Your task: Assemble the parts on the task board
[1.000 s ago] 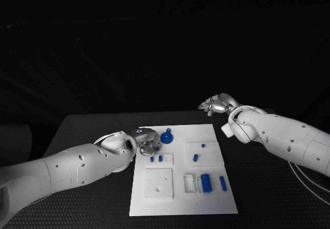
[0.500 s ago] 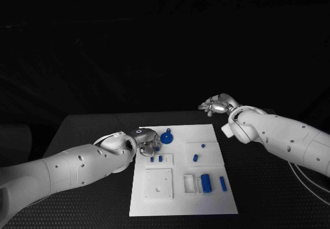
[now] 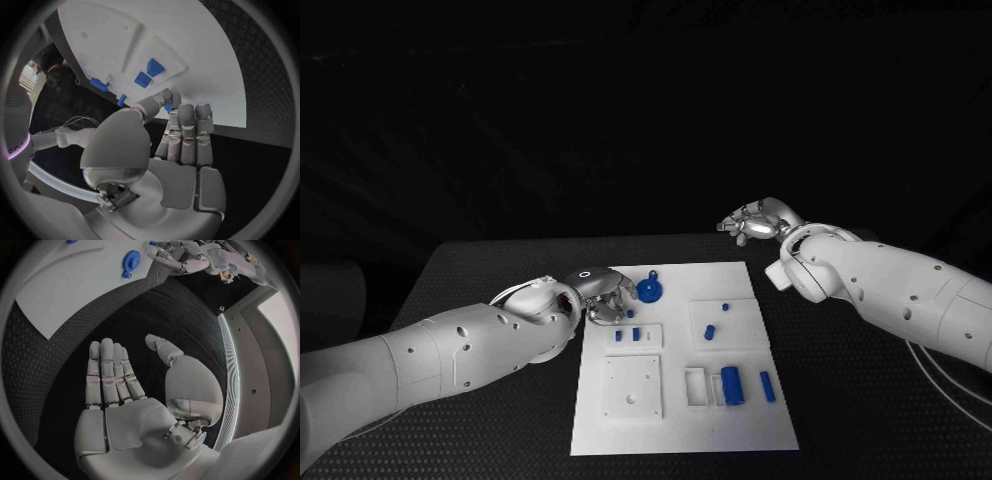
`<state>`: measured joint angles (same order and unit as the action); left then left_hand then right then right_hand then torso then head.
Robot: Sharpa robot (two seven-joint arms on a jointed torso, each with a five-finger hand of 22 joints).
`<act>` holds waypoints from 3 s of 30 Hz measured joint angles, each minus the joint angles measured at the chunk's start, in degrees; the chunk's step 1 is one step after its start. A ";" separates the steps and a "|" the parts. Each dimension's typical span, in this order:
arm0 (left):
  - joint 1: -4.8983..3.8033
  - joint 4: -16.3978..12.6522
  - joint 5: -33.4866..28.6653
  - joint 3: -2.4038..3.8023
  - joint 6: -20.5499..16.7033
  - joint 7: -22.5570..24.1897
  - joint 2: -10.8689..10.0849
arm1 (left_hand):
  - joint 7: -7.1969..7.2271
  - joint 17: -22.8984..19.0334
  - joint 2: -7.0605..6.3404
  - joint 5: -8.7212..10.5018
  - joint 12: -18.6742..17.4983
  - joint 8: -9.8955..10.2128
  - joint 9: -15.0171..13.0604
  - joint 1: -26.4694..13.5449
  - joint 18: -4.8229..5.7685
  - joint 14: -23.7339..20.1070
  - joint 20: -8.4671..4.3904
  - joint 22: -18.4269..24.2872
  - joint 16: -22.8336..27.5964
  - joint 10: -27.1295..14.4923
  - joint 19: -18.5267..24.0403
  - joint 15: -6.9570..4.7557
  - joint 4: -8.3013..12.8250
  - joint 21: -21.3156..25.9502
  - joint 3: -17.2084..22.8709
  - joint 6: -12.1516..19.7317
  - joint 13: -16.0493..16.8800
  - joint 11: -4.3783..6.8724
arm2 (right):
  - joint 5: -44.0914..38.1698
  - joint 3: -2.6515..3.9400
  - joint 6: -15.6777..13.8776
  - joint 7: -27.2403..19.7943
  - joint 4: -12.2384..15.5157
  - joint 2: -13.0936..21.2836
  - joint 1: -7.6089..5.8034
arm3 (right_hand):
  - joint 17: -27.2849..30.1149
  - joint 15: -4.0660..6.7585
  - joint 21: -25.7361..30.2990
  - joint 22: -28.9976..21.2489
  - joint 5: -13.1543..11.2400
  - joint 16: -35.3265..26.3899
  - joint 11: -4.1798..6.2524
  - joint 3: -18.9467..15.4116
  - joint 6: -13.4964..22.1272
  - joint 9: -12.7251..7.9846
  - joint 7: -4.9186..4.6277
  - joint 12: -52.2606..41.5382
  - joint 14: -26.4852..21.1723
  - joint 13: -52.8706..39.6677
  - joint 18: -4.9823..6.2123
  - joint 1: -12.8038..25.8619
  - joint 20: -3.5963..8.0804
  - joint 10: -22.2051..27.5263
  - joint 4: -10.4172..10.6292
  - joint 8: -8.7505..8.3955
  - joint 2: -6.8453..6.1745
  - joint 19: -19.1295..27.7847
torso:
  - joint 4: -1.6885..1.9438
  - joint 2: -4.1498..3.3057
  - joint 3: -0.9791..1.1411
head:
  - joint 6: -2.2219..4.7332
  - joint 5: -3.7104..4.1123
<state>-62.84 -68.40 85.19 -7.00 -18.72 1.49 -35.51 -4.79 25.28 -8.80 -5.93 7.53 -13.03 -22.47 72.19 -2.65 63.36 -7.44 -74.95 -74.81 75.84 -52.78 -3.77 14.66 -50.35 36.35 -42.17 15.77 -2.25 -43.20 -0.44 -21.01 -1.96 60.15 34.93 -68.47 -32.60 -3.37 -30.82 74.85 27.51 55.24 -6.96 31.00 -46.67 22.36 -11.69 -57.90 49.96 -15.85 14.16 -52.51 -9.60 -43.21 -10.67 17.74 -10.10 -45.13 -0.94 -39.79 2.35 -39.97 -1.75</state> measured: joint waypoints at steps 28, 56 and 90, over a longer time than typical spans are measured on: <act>-2.94 -2.09 -50.28 2.42 -1.26 8.11 -8.04 | -4.71 -4.40 0.90 0.76 -0.11 -5.57 -4.03 -3.54 -0.61 -4.82 1.60 0.85 9.16 -4.80 4.78 1.93 -1.73 5.66 -0.47 -7.17 0.31 -2.18 | -12.75 -0.01 3.07 -0.38 7.49 5.44 2.28 | 3.09 1.36 1.88 -0.47 -12.20 -1.41 -0.07 7.74 -1.72 0.03 1.26 22.14 3.99 9.85 -0.05 -7.03 0.73 -9.97 -3.70 1.58 0.67 -4.66 | -0.07 0.46 0.02 | 1.81 0.66; -3.13 -12.51 -64.71 2.39 0.35 15.56 -11.94 | -5.01 -5.11 1.04 1.10 -0.04 -5.79 -4.49 -5.93 0.03 -4.94 1.72 1.48 12.02 -6.67 5.28 2.48 -2.29 7.79 -2.29 -6.86 0.28 -2.98 | -56.28 -3.11 5.71 5.17 17.86 9.27 5.55 | 1.29 4.19 -0.64 -1.20 -19.96 0.43 1.43 12.68 -3.96 1.00 2.28 40.70 16.89 10.71 -0.39 -11.70 6.34 -19.49 -0.64 2.50 -6.30 -18.64 | -0.31 1.79 -0.71 | 1.13 2.53; -3.75 -13.23 -68.69 2.39 0.43 16.32 -12.23 | -5.07 -5.09 1.18 1.10 -0.05 -5.57 -4.58 -6.68 0.90 -4.77 1.73 1.47 12.24 -6.89 5.27 2.66 -2.75 8.10 -2.75 -6.50 0.29 -3.15 | -62.28 -4.33 3.60 8.18 10.40 3.75 8.10 | -0.26 4.50 -0.43 -0.25 -23.96 0.67 2.21 18.91 -5.91 0.93 2.98 44.39 18.23 9.99 -0.48 -12.36 6.96 -22.51 1.52 2.49 -6.35 -20.32 | -0.30 1.75 -0.77 | -0.23 1.68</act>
<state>-66.60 -81.63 16.49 -4.61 -18.29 17.81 -47.74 -9.86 20.20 -7.62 -4.83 7.49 -18.60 -27.06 65.51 -1.75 58.59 -5.71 -73.47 -62.56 68.95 -47.51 -1.11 11.91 -42.26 33.60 -48.66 16.06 -5.40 -105.47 -4.77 -17.41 6.22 70.55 38.69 -60.37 -32.85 1.12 -31.25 74.59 3.55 55.91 -4.74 49.92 -52.58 23.29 -8.70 -13.51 68.19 -5.86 13.68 -64.87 -2.64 -65.72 -9.15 20.23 -16.45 -65.45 -1.24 -38.04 1.58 -40.20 -0.07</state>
